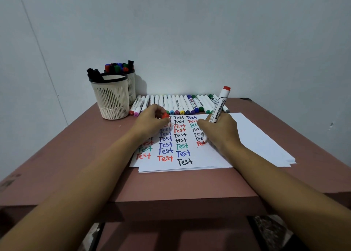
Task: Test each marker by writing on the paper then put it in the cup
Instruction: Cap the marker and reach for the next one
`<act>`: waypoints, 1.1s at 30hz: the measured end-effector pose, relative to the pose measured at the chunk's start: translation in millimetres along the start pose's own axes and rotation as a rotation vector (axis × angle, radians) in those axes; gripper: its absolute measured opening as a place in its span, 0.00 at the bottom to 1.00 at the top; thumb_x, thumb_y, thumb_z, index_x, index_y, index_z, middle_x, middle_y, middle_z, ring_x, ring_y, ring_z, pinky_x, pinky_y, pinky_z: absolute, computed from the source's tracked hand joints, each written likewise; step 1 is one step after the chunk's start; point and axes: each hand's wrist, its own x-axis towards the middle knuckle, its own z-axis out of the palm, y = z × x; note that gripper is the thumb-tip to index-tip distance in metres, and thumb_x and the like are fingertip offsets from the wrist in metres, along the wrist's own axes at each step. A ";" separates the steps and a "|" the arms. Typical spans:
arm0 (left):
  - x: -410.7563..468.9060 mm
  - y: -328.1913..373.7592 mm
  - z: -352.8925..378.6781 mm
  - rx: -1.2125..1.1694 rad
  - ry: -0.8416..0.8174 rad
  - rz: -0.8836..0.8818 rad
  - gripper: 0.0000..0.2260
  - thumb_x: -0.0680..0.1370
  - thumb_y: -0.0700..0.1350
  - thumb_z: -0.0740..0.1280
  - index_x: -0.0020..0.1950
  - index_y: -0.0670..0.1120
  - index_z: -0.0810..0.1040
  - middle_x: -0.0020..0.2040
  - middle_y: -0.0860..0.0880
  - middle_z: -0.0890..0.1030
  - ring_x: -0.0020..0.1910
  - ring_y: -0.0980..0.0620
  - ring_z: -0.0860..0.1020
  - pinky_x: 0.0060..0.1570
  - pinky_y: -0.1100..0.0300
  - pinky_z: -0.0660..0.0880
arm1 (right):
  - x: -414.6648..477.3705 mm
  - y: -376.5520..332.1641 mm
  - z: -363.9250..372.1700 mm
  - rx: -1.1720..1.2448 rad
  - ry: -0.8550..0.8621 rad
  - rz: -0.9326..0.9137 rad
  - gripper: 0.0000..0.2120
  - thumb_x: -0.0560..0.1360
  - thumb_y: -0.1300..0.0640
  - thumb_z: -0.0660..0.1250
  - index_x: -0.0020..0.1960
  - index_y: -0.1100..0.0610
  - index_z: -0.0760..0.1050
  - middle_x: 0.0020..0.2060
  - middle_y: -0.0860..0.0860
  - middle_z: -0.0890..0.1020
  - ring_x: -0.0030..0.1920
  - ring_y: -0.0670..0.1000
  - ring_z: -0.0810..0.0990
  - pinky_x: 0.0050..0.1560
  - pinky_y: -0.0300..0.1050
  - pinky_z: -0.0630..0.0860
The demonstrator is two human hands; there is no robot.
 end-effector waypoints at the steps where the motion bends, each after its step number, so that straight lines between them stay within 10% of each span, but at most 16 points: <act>1: -0.2 0.0 0.3 -0.001 -0.002 0.001 0.08 0.75 0.43 0.69 0.52 0.47 0.73 0.44 0.54 0.75 0.45 0.55 0.74 0.40 0.69 0.69 | 0.1 0.1 -0.4 0.026 0.024 0.009 0.08 0.69 0.59 0.67 0.34 0.59 0.72 0.31 0.55 0.78 0.32 0.55 0.76 0.34 0.47 0.74; 28: 0.6 -0.9 0.4 0.018 -0.008 0.011 0.07 0.75 0.43 0.68 0.51 0.47 0.74 0.42 0.54 0.77 0.42 0.58 0.74 0.41 0.69 0.71 | 2.8 2.9 -0.6 -0.136 0.069 -0.025 0.11 0.72 0.58 0.65 0.33 0.57 0.66 0.29 0.49 0.72 0.32 0.50 0.70 0.30 0.42 0.65; 33: -1.6 2.1 -1.3 -0.029 -0.024 0.052 0.08 0.77 0.43 0.66 0.56 0.47 0.78 0.46 0.51 0.80 0.43 0.57 0.78 0.45 0.66 0.74 | 7.1 2.4 -3.3 0.176 0.096 0.071 0.11 0.73 0.58 0.66 0.33 0.56 0.68 0.29 0.50 0.73 0.33 0.52 0.74 0.39 0.50 0.75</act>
